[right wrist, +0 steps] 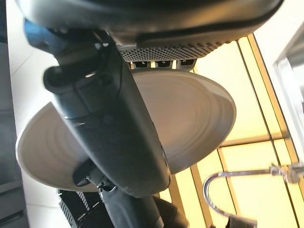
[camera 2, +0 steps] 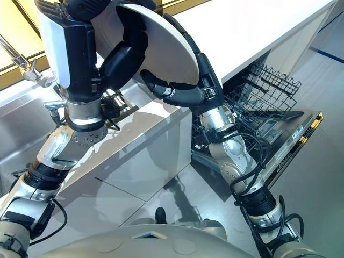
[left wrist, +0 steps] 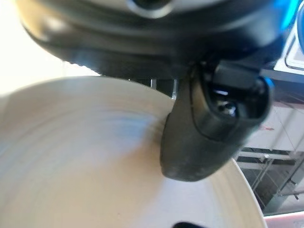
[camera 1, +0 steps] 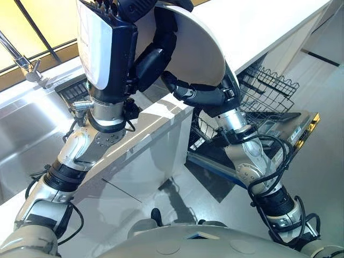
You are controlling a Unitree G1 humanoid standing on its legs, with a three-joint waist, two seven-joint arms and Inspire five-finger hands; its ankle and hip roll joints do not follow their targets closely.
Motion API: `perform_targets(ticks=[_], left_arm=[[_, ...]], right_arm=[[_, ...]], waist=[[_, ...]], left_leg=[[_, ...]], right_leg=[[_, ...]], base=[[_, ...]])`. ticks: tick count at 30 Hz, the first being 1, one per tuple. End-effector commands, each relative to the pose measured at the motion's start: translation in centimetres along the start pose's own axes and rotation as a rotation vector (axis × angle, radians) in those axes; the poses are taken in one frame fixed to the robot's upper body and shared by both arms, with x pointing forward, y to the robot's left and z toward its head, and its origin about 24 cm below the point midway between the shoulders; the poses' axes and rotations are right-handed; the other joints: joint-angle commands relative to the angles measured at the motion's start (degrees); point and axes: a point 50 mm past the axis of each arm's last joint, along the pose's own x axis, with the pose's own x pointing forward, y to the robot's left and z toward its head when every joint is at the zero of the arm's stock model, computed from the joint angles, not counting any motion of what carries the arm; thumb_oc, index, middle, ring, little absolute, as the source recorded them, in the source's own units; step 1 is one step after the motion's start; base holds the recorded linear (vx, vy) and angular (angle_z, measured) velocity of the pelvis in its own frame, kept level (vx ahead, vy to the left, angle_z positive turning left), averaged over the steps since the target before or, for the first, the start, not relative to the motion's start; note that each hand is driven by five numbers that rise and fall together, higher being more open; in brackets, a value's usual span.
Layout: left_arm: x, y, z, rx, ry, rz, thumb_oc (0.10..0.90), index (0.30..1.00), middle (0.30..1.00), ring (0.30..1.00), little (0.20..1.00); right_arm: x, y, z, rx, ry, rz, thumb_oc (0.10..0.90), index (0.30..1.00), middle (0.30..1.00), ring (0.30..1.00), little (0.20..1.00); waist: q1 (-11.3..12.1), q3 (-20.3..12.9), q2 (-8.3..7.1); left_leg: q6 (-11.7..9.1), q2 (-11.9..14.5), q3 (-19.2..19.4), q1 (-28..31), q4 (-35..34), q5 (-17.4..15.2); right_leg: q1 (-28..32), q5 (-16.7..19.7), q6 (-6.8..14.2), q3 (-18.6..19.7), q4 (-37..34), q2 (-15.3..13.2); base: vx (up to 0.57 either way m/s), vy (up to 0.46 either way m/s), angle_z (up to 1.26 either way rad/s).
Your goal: Pick up plates and place into dishwasher.
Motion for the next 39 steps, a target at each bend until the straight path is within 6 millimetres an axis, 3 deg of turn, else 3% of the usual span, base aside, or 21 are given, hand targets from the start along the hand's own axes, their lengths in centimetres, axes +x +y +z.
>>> perform_targets(ticks=[1, 11, 12, 13, 14, 19, 25, 28, 36, 39], left_arm=[[2.2, 0.6, 2.4, -0.132, -0.143, 0.096, 0.100, 0.300, 0.300, 0.300, 0.200], [1.4, 0.7, 1.5, -0.130, -0.040, 0.053, 0.103, 0.302, 0.302, 0.302, 0.203], [0.9, 0.9, 1.0, -0.138, 0.004, 0.037, 0.627, 0.752, 0.752, 0.752, 0.727], [0.8, 0.9, 0.9, -0.143, 0.022, 0.030, 0.762, 0.867, 0.867, 0.867, 0.862], [0.5, 1.0, 0.7, -0.155, 0.056, 0.015, 0.800, 0.900, 0.900, 0.900, 0.900], [-1.8, 1.5, -1.2, -0.187, 0.263, -0.029, 0.800, 0.900, 0.900, 0.900, 0.900], [-5.2, 3.6, -3.7, -0.173, 0.503, -0.040, 0.800, 0.900, 0.900, 0.900, 0.900], [-7.3, 5.5, -5.1, -0.126, 0.625, -0.043, 0.800, 0.900, 0.900, 0.900, 0.900], [-10.7, 7.8, -7.0, -0.182, 0.867, -0.008, 0.800, 0.900, 0.900, 0.900, 0.900], [-12.0, 8.5, -7.8, -0.226, 0.961, 0.003, 0.800, 0.900, 0.900, 0.900, 0.900]], right_arm=[[1.6, 1.1, 4.3, -0.025, -0.254, 0.028, 0.100, 0.300, 0.300, 0.300, 0.200], [1.1, -1.1, 4.6, -0.121, -0.285, -0.116, 0.100, 0.300, 0.300, 0.300, 0.200], [0.8, -1.6, 4.8, -0.146, -0.296, -0.136, 0.100, 0.300, 0.300, 0.300, 0.200], [0.7, -1.7, 4.8, -0.151, -0.297, -0.141, 0.100, 0.300, 0.300, 0.300, 0.200], [0.5, -2.0, 5.0, -0.165, -0.302, -0.153, 0.100, 0.300, 0.300, 0.300, 0.200], [-0.2, -3.5, 5.6, -0.229, -0.328, -0.229, 0.100, 0.300, 0.300, 0.300, 0.200], [-1.3, -6.4, 6.9, -0.349, -0.376, -0.377, 0.100, 0.300, 0.300, 0.300, 0.200], [-2.4, -8.8, 8.2, -0.431, -0.411, -0.511, 0.100, 0.300, 0.300, 0.300, 0.200], [-3.7, -12.6, 10.5, -0.677, -0.450, -0.758, 0.100, 0.300, 0.300, 0.300, 0.200], [-4.4, -15.5, 11.6, -0.864, -0.381, -0.927, 0.100, 0.300, 0.300, 0.300, 0.200]], waist=[[0.49, -2.91, -0.80], [1.27, -2.52, -0.77], [1.54, -2.44, -0.78], [1.61, -2.41, -0.78], [1.79, -2.35, -0.80], [3.20, -2.24, -0.96], [5.21, -2.19, -0.98], [6.31, -2.13, -1.16], [8.21, -1.85, -1.72], [8.91, -1.87, -1.96]], left_leg=[[1.13, -2.82, -1.28, 3.96, 0.56, -9.25], [1.15, -2.92, -2.18, 3.95, 0.62, -9.07], [1.18, -2.95, -2.34, 3.98, 0.71, -9.07], [1.19, -2.97, -2.38, 3.98, 0.74, -9.05], [1.24, -3.00, -2.52, 3.99, 0.81, -9.06], [1.19, -2.92, -2.70, 4.21, 0.83, -8.96], [0.89, -2.66, -2.82, 4.15, 1.17, -8.83], [0.91, -2.72, -3.57, 3.97, 1.76, -8.91], [0.93, -3.16, -5.87, 3.48, 3.21, -9.35], [0.90, -3.42, -6.61, 3.56, 3.21, -9.40]], right_leg=[[-3.28, -1.72, -1.04, -0.97, 3.55, 4.89], [-3.02, -2.33, -1.08, -2.29, 4.45, 4.62], [-2.95, -2.40, -1.08, -2.69, 4.57, 4.49], [-2.92, -2.41, -1.09, -2.78, 4.60, 4.46], [-2.87, -2.46, -1.08, -2.96, 4.65, 4.41], [-2.24, -2.52, -0.96, -5.04, 4.59, 3.84], [-1.68, -2.66, -0.92, -7.48, 4.65, 3.06], [-1.36, -2.93, -1.29, -7.97, 4.82, 3.00], [-0.79, -3.44, -1.72, -8.64, 5.14, 2.79], [-0.47, -3.55, -1.70, -8.78, 5.15, 2.75]], base=[[0.00, 0.000, 0.00], [0.04, 0.000, 0.06], [0.04, -0.001, 0.04], [0.04, -0.003, 0.03], [0.00, 0.000, 0.00], [0.05, -0.017, 0.03], [0.06, -0.024, 0.03], [0.09, -0.010, 0.08], [0.05, 0.004, 0.15], [0.06, 0.025, 0.15]])
